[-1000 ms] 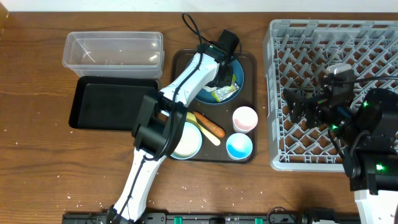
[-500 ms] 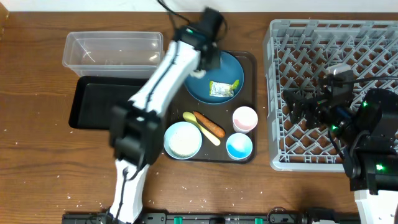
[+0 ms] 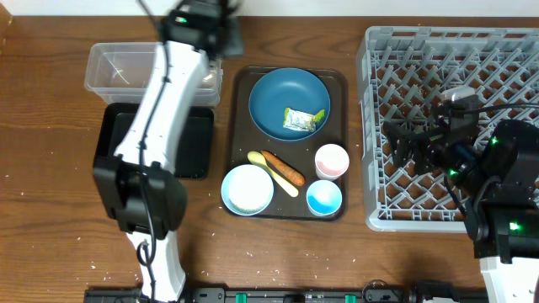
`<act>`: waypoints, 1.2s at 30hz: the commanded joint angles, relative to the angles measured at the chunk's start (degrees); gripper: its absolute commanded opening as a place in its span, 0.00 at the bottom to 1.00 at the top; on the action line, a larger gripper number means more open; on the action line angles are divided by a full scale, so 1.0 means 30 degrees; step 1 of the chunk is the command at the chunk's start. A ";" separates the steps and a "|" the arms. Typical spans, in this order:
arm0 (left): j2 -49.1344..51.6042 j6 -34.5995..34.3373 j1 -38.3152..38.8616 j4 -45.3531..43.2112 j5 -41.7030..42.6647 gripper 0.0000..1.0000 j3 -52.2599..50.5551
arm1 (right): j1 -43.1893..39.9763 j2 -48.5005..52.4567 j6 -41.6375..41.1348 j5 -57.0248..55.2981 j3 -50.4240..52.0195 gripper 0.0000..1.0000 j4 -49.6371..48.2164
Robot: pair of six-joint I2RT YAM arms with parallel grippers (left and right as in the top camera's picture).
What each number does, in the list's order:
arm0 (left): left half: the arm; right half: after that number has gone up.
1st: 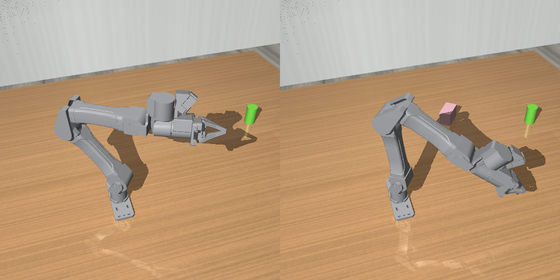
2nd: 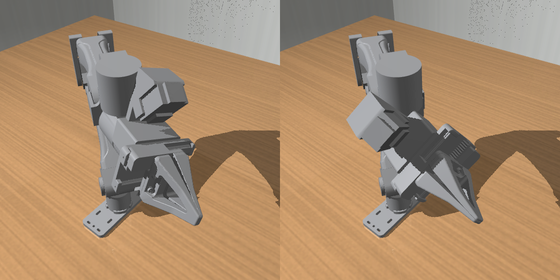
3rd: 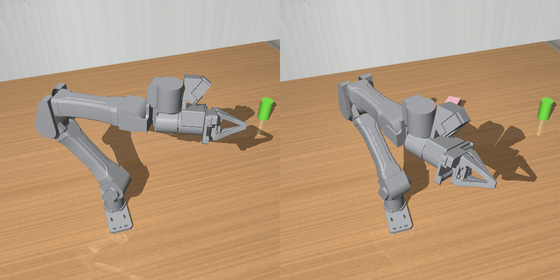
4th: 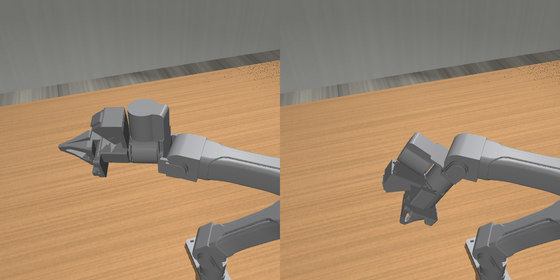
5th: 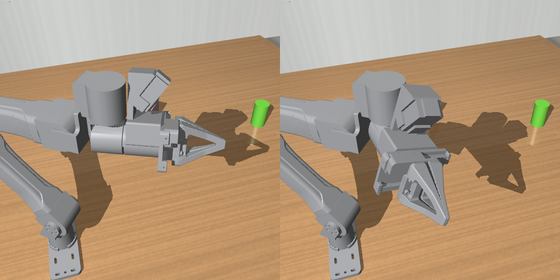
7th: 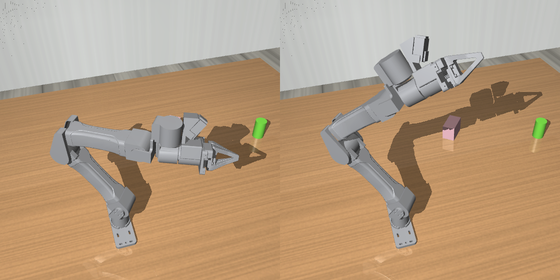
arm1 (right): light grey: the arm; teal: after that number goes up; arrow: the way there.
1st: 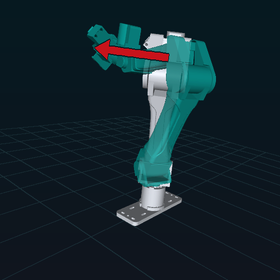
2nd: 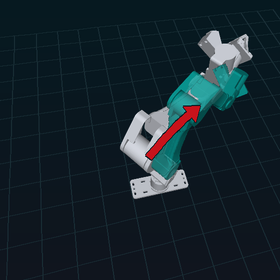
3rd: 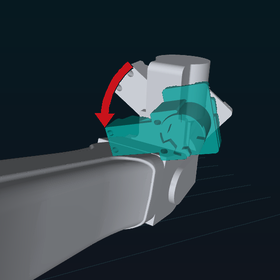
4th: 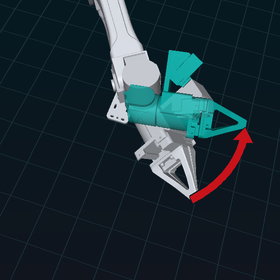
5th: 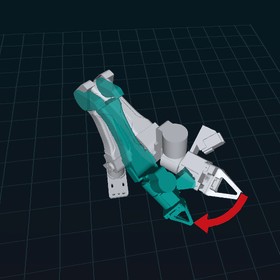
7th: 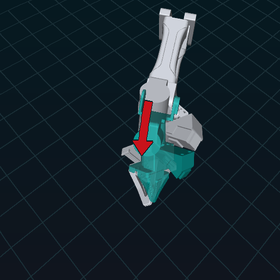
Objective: Sort waste into correct bins and load items into the dishwasher rack
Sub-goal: 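Carry tissue with left gripper and drop it into clear bin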
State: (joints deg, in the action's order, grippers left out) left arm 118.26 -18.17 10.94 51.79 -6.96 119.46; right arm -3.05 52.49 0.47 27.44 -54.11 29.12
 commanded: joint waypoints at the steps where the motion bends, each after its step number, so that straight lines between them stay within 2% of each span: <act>1: 0.0962 -0.0058 -0.1647 0.0015 -0.1122 0.06 0.0036 | 0.0255 0.0007 0.0153 0.0219 -0.0430 0.99 0.0029; 9: 0.2535 -0.0044 -0.3563 -0.0386 -0.0976 0.06 -0.0073 | 0.0255 0.0007 0.0160 0.0189 -0.0430 0.99 0.0022; 25: 0.4954 -0.0051 -0.3672 -0.0699 -0.0984 0.07 -0.0138 | 0.0255 0.0007 0.0153 0.0146 -0.0430 0.99 0.0022; 27: 0.4954 -0.0044 -0.3672 -0.0699 -0.0984 0.17 -0.0138 | 0.0255 0.0007 0.0153 0.0146 -0.0430 0.99 0.0022; 28: 0.4947 -0.0044 -0.3679 -0.0721 -0.0984 0.34 -0.0138 | 0.0255 0.0007 0.0153 0.0138 -0.0430 0.99 0.0022; 30: 0.4940 -0.0044 -0.3679 -0.0729 -0.0984 0.56 -0.0131 | 0.0255 0.0007 0.0153 0.0138 -0.0430 0.99 0.0015; 32: 0.4940 -0.0036 -0.3679 -0.0714 -0.0991 0.63 -0.0131 | 0.0255 0.0007 0.0153 0.0146 -0.0430 0.99 0.0015; 36: 0.4503 0.0036 -0.3679 -0.0721 -0.0991 0.67 -0.0109 | 0.0255 0.0007 0.0153 0.0146 -0.0430 0.99 0.0007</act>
State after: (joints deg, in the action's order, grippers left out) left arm 132.88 -18.15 0.01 49.52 -9.41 119.39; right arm -3.05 52.49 0.47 27.44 -54.13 29.12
